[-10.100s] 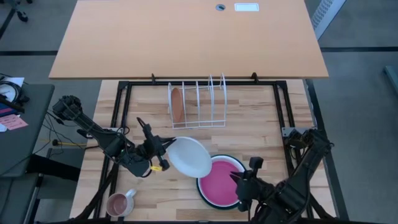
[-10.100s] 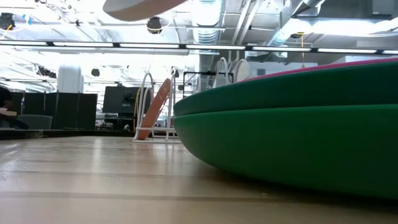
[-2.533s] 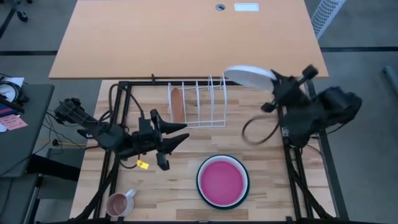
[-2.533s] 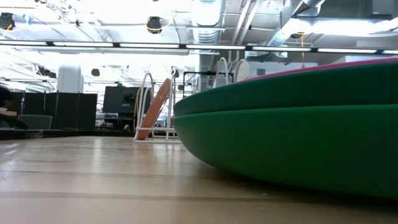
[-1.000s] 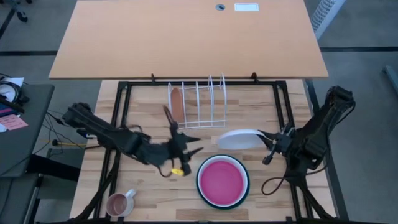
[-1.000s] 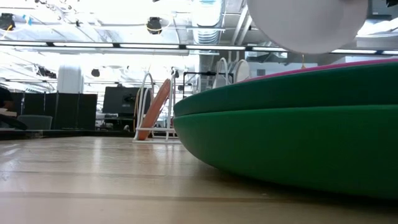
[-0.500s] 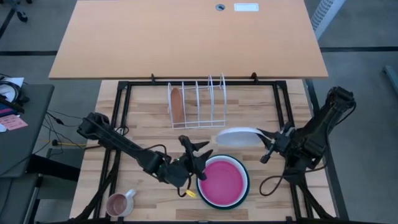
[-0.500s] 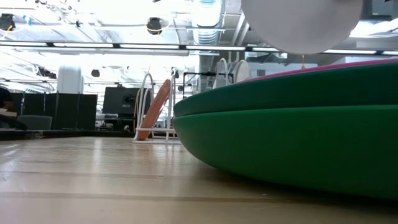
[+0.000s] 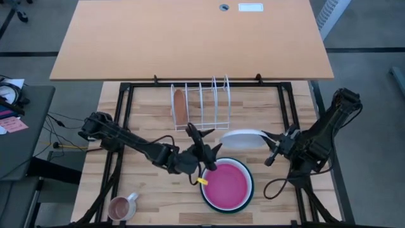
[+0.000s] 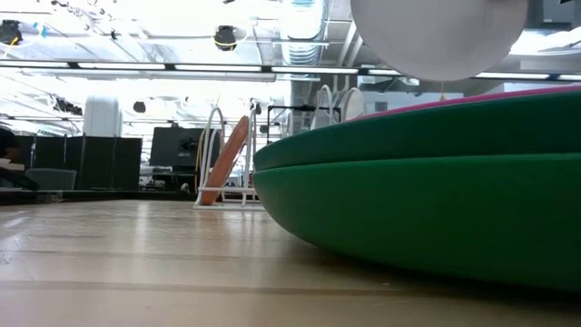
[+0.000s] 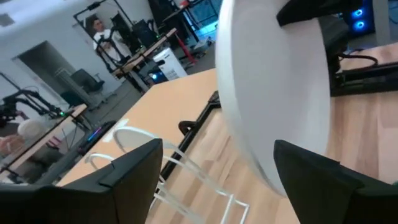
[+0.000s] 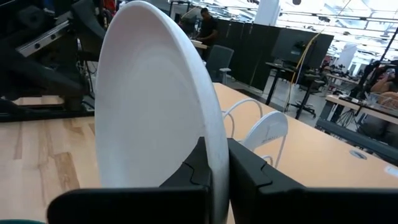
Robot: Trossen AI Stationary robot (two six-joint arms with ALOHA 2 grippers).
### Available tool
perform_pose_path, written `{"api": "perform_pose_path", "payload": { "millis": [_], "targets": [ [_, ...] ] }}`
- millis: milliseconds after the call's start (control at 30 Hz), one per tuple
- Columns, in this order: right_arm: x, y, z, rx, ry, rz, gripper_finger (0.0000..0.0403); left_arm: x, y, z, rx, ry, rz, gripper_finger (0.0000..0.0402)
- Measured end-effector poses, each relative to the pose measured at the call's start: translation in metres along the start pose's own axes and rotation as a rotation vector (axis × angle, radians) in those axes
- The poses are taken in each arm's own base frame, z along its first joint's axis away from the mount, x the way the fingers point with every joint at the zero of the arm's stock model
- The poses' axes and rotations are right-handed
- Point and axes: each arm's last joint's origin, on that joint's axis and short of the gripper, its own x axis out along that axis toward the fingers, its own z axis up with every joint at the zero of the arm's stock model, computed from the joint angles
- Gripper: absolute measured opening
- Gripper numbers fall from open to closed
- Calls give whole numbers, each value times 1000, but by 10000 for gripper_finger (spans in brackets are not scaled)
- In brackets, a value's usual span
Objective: Sort dishes
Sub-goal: Put the small white plate in the dish rack
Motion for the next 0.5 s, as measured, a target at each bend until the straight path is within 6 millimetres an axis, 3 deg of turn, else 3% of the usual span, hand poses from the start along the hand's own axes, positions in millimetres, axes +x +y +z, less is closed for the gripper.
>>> {"api": "perform_pose_path", "payload": {
  "millis": [333,500],
  "targets": [
    [0,0,0,-7,0,-1,31,17,6,1,-46,-33,-51,258],
    [0,0,0,-7,0,-1,31,23,12,4,-87,-55,-26,213]
  ]
}}
